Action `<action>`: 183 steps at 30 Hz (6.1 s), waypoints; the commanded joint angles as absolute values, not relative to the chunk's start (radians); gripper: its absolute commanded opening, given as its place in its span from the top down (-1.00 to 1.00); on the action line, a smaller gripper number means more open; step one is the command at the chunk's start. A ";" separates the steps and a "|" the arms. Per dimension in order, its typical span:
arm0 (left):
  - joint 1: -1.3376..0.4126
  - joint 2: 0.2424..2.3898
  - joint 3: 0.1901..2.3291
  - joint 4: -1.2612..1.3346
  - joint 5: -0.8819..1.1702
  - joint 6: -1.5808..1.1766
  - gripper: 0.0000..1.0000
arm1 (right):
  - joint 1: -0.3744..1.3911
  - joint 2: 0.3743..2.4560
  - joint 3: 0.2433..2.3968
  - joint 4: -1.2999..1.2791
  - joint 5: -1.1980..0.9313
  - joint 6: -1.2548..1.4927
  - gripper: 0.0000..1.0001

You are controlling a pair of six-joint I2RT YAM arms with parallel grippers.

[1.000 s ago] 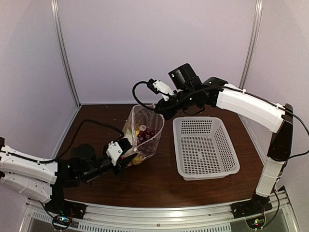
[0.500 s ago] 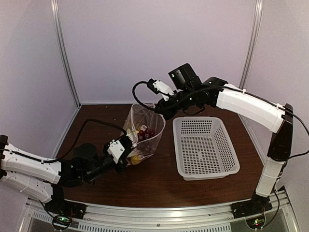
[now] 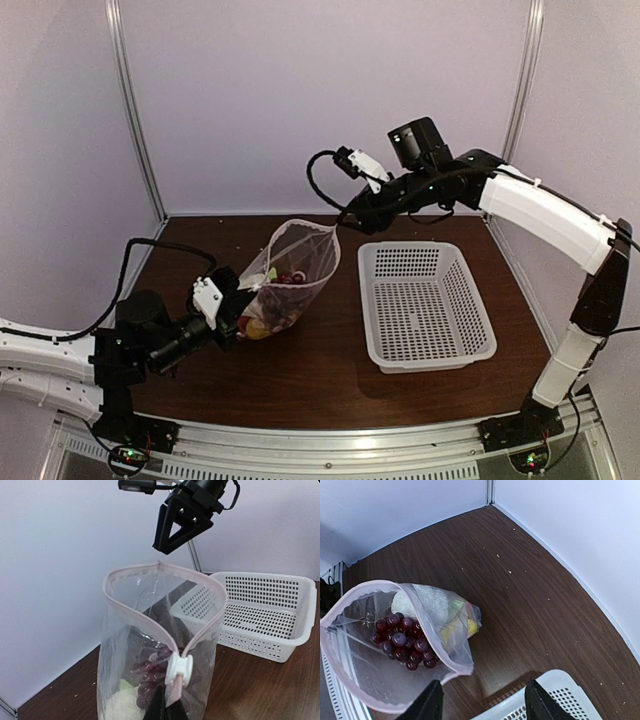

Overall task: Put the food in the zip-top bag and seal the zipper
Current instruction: Pass from the right arm to the left, then adjust the bin at the center of the board, then adjust the zipper food storage bag at the center of the board, then hold the zipper from the zipper food storage bag.

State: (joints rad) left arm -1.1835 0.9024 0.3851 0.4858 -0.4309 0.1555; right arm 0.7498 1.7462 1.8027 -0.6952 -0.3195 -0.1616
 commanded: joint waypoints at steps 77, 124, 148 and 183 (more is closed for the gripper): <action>-1.180 0.653 0.640 -0.069 -0.267 0.068 1.00 | 0.523 1.711 1.545 -0.640 -0.940 -0.714 0.01; -1.179 0.589 0.547 -0.005 -0.353 0.038 1.00 | 0.768 1.523 1.314 -0.576 -0.759 -0.647 0.20; -1.178 0.768 0.777 -0.178 -0.256 0.003 1.00 | 0.699 1.396 1.430 -0.806 -0.696 -0.643 1.00; -1.068 0.951 0.725 0.155 -0.036 -0.159 1.00 | 0.960 1.716 1.993 -0.971 -0.610 -0.429 -0.17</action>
State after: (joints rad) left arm -1.0733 0.9665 0.7158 0.0601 -0.0605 -0.1028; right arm 0.9283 1.6569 1.9083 -1.0317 -0.6342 -0.5636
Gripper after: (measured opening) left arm 0.004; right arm 0.585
